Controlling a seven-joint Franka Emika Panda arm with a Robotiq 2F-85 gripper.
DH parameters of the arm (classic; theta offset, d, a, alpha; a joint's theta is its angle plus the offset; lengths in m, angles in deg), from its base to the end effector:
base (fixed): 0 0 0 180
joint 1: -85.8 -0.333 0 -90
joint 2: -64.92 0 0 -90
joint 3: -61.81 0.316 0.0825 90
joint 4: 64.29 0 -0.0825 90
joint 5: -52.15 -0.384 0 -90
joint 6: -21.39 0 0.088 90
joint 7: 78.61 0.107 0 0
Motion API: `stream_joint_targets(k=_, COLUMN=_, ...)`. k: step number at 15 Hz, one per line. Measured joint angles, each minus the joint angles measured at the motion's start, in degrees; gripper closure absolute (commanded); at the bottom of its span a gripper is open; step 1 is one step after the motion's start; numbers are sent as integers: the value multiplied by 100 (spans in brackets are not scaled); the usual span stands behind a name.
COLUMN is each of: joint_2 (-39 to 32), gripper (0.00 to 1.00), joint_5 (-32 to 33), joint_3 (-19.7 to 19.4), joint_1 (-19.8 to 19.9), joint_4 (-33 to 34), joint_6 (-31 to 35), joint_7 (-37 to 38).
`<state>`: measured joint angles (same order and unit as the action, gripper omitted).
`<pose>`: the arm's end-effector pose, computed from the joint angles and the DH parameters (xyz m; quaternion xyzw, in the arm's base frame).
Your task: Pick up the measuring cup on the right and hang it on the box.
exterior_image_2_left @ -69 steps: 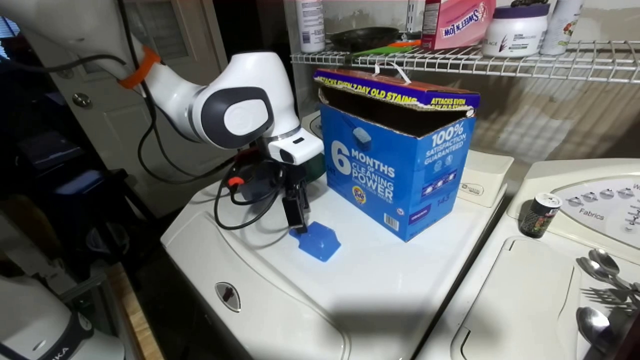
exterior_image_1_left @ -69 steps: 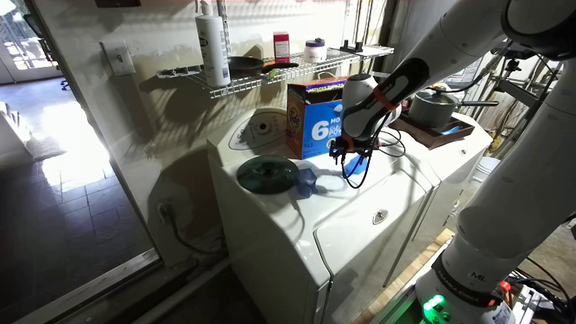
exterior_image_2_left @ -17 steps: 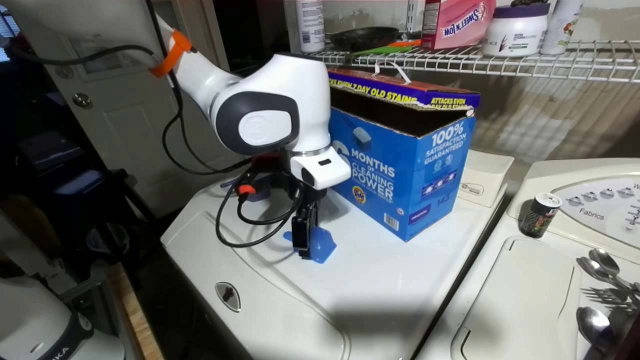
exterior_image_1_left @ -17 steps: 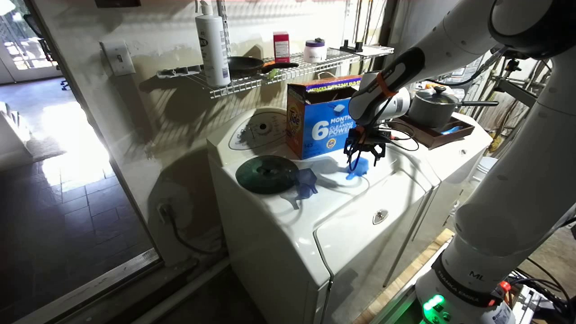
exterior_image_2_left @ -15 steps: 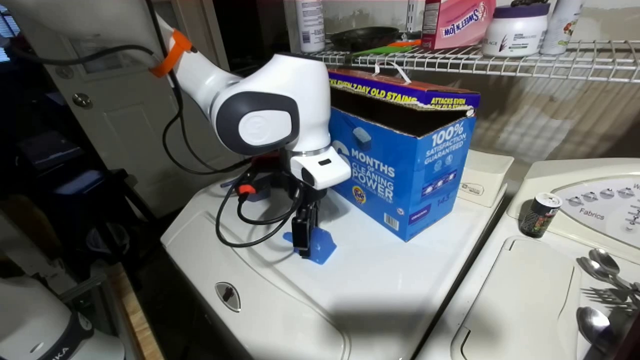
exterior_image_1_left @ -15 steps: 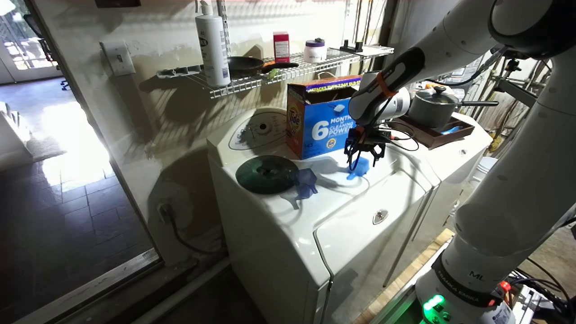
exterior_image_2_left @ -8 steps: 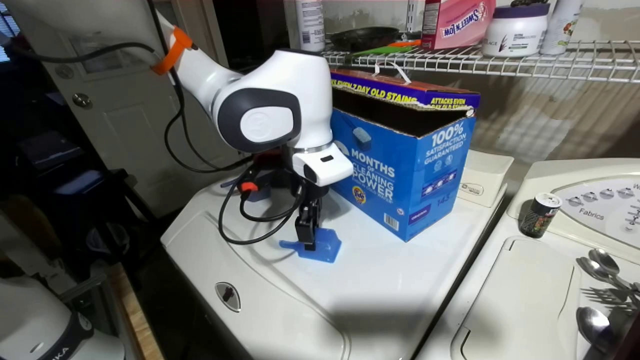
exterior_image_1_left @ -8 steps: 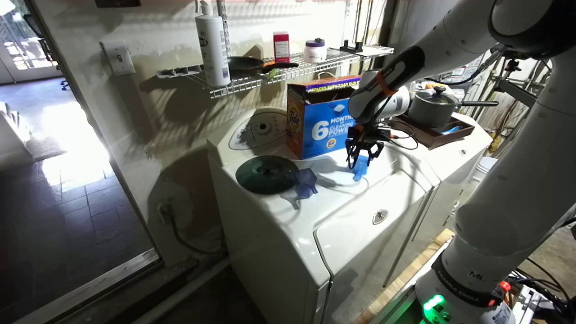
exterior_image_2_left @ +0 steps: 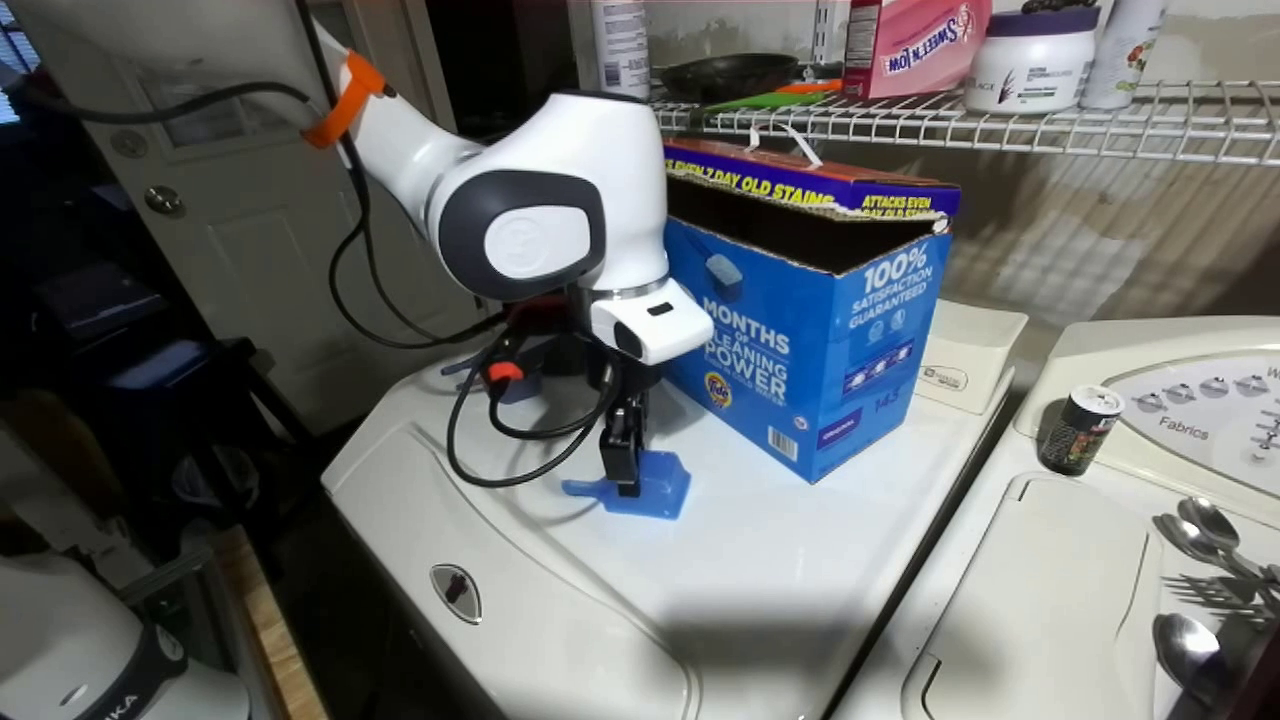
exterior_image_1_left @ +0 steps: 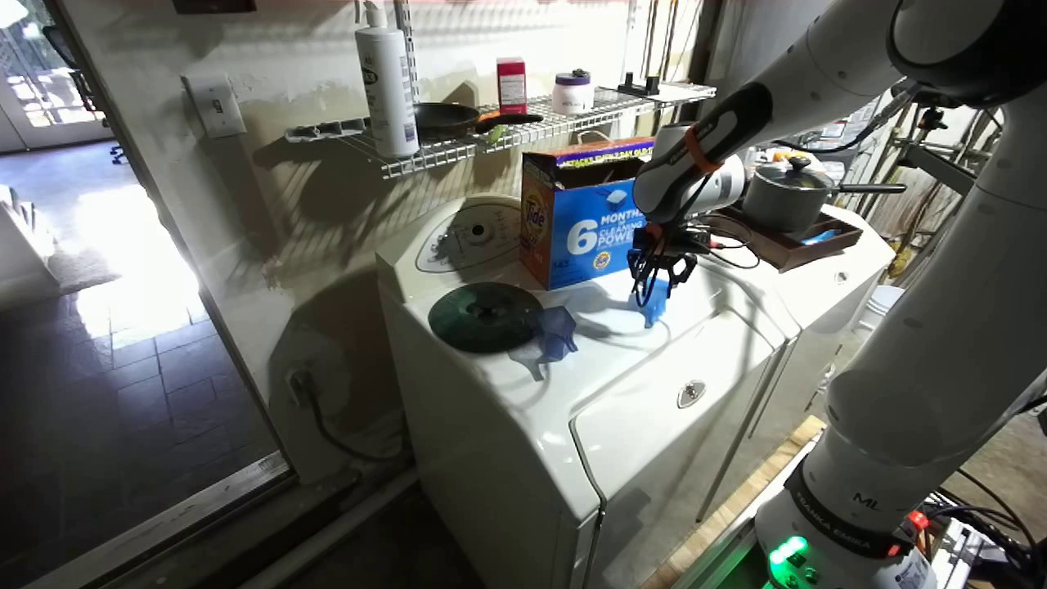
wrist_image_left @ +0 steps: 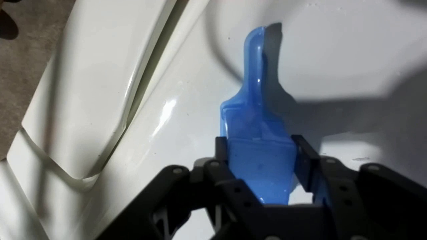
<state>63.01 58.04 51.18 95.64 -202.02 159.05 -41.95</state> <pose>0.4576 -0.1718 0.2972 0.8953 -0.4435 -0.0117 0.0391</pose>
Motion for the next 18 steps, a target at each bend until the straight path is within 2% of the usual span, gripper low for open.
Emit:
stream_joint_targets(k=4, joint_2=1, gripper=75, joint_5=629, joint_3=-19, joint_1=13, joint_4=0, joint_6=194, joint_7=-77)
stream_joint_targets(k=5, joint_2=5, gripper=50, joint_5=850, joint_3=-38, joint_1=17, joint_4=-1, joint_6=270, joint_7=-79)
stream_joint_targets(k=8, joint_2=25, gripper=50, joint_5=1080, joint_3=-87, joint_1=42, joint_4=-5, joint_6=472, joint_7=-131)
stream_joint_targets(k=17, joint_2=54, gripper=50, joint_5=1105, joint_3=-89, joint_1=44, joint_4=-8, joint_6=474, joint_7=-148)
stream_joint_targets(k=18, joint_2=54, gripper=75, joint_5=1105, joint_3=-89, joint_1=44, joint_4=-8, joint_6=474, joint_7=-148)
